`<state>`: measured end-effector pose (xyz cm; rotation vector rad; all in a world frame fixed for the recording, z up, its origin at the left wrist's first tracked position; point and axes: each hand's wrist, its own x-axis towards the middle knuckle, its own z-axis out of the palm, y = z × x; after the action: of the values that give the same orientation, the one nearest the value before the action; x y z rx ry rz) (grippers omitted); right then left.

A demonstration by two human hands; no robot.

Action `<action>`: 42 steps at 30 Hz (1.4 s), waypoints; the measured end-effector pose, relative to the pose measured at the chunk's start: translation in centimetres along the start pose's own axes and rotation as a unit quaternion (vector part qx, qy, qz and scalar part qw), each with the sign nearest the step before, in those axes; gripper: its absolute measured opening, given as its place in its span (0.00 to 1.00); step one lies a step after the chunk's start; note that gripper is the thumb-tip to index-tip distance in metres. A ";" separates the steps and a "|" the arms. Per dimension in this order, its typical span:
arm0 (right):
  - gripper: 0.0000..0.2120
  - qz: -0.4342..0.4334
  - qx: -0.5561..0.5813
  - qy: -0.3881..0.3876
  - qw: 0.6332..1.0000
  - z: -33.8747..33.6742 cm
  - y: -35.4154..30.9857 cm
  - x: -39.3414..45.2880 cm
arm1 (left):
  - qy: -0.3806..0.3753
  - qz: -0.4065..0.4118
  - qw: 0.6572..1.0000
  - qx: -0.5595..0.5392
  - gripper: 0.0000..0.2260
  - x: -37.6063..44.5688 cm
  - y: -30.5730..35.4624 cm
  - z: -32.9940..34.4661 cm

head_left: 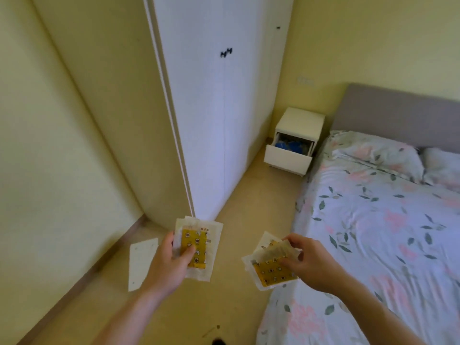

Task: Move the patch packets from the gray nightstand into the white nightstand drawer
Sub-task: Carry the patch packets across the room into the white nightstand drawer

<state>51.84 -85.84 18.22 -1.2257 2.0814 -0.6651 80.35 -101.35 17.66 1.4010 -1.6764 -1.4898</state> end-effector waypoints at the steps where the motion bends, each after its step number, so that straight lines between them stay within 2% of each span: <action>1: 0.06 0.011 0.005 0.011 1.000 -0.6 0.4 0.6 | -0.022 0.003 1.000 -0.002 0.08 1.6 0.8 0.6; 4: 0.07 0.040 0.029 0.037 0.998 -2.2 1.7 3.3 | -0.076 0.015 0.997 -0.017 0.08 6.2 3.2 2.4; 9: 0.08 0.066 0.065 0.062 0.994 -4.4 3.2 11.0 | -0.120 0.020 0.993 -0.003 0.07 15.3 6.6 5.5; 15: 0.07 0.080 0.096 0.071 0.990 -9.5 4.1 20.4 | -0.126 0.024 0.991 0.028 0.07 26.4 11.4 9.8; 22: 0.08 0.085 0.089 0.116 0.986 -17.5 5.6 29.7 | -0.144 0.035 0.989 0.025 0.06 37.0 16.0 15.0; 33: 0.06 0.122 0.081 0.168 0.975 -25.7 8.1 45.6 | -0.204 0.028 0.978 0.033 0.08 57.6 20.3 23.4; 37: 0.06 0.161 0.094 0.181 0.966 -28.0 9.5 50.7 | -0.231 0.018 0.972 0.040 0.08 64.9 22.2 26.8; 42: 0.06 0.210 0.123 0.258 0.935 -32.4 12.7 54.7 | -0.267 -0.014 0.962 0.054 0.10 73.0 24.6 32.1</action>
<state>0.63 -125.49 17.23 -0.4602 2.4756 -1.0837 18.06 -156.66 12.48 1.1354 -2.0837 -1.9436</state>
